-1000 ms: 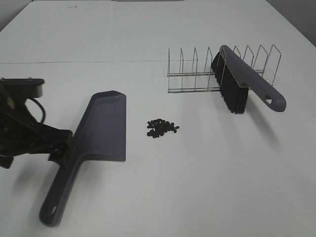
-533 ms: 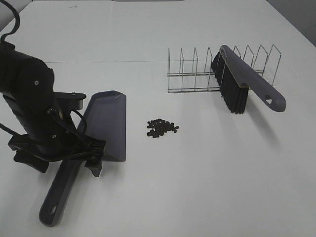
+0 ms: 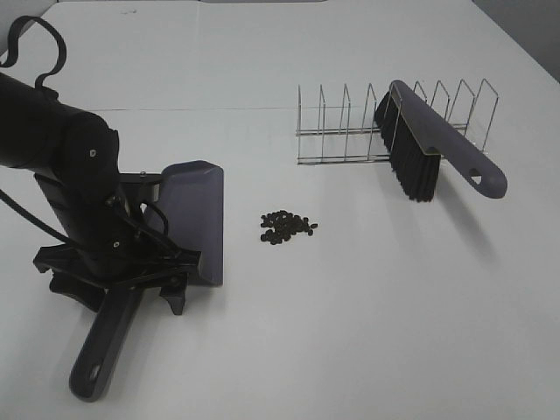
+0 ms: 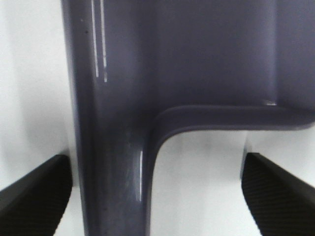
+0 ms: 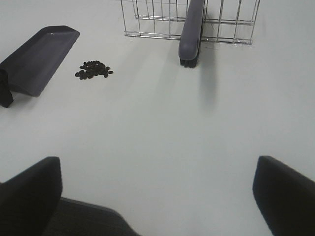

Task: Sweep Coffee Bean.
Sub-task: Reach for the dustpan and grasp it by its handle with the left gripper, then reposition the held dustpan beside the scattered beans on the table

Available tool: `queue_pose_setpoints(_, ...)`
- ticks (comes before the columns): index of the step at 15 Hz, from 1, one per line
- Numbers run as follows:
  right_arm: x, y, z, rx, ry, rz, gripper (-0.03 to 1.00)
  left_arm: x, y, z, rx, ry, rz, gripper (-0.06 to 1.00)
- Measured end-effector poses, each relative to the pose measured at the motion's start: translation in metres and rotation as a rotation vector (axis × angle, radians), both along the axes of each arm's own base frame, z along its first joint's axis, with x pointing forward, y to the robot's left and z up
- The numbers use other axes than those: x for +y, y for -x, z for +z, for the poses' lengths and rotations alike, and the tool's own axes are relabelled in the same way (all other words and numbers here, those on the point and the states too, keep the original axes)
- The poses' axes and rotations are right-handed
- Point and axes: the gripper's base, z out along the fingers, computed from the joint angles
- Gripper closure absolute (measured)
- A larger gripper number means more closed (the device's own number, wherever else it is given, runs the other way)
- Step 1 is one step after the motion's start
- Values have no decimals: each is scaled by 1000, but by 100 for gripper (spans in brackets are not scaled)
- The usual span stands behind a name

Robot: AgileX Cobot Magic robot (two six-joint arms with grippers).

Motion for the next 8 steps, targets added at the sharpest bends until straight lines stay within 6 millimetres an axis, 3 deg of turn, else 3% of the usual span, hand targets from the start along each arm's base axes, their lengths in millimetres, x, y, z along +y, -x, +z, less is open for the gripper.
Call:
queue_pose_setpoints(5, 0, 0, 0, 0, 1, -1, 2, -1, -1, -5, 14, -11, -2, 59)
queue_pose_setpoints(8, 0, 0, 0, 0, 1, -1, 2, -1, -2, -5, 13, -11, -12, 62)
